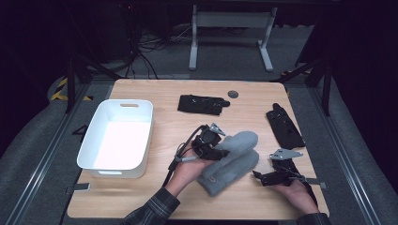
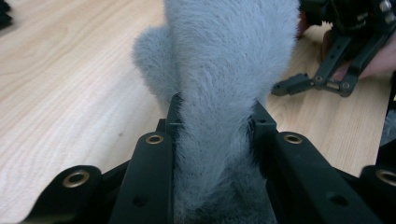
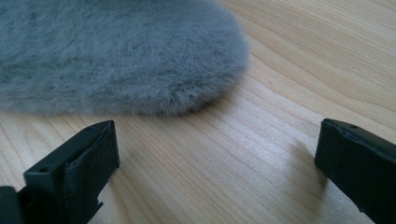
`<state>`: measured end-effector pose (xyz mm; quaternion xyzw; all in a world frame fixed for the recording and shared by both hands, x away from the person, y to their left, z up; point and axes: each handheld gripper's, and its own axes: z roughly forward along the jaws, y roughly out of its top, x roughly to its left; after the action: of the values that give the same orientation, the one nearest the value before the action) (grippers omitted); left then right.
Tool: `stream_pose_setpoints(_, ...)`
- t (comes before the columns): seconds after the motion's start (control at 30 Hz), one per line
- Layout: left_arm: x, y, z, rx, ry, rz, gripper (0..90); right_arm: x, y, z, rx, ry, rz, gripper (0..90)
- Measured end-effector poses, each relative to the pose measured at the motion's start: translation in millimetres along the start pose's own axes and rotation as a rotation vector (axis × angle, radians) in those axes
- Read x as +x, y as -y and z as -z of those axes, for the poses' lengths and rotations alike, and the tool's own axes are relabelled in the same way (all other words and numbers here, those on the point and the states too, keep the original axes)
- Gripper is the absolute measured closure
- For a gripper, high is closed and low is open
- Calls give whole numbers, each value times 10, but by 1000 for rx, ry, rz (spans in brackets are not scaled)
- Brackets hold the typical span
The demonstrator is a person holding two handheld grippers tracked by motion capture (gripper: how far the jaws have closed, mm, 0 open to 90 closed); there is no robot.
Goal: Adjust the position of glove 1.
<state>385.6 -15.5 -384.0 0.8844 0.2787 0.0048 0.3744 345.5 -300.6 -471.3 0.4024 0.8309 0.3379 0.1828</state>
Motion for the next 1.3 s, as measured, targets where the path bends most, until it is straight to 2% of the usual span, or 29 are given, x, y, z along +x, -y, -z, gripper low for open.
stream_pose_setpoints(0.17, -87, 49, -101, 17, -21, 8, 700, 0, 0, 0, 0, 0, 0, 1)
stream_pose_setpoints(0.33, -142, 107, -215, 33, -22, 27, 695, 0, 0, 0, 0, 0, 0, 1)
stream_pose_setpoints(0.5, -183, 139, -319, 46, -26, 20, 656, 0, 0, 0, 0, 0, 0, 0)
stream_pose_setpoints(0.6, -191, 145, -333, 44, -29, 13, 560, 0, 0, 0, 0, 0, 0, 1)
stream_pose_setpoints(0.7, -196, 139, -314, 43, -38, -13, 421, 0, 0, 0, 0, 0, 1, 1)
stream_pose_setpoints(0.73, -194, 138, -302, 35, -39, -15, 421, 0, 0, 0, 0, 0, 1, 1)
stream_pose_setpoints(0.77, -189, 134, -285, 31, -42, -24, 347, 0, 0, 0, 0, 0, 0, 0)
stream_pose_setpoints(0.8, -185, 130, -264, 20, -39, -27, 323, 0, 0, 0, 0, 0, 0, 0)
stream_pose_setpoints(0.9, -163, 89, -175, -7, -29, -45, 277, 0, 0, 0, 0, 0, 0, 1)
stream_pose_setpoints(0.93, -142, 67, -126, -35, -27, -54, 266, 0, 0, 0, 0, 0, 0, 1)
stream_pose_setpoints(1.1, -17, -47, -24, -62, -13, -78, 226, 0, 0, 0, 0, 0, 0, 1)
stream_pose_setpoints(1.2, 99, -96, -39, -95, 14, -80, 211, 0, 0, 0, 0, 0, 0, 1)
stream_pose_setpoints(1.27, 188, -102, -103, -87, 47, -57, 209, 0, 0, 0, 0, 0, 0, 1)
stream_pose_setpoints(1.3, 211, -102, -132, -79, 51, -52, 207, 0, 0, 0, 0, 0, 0, 1)
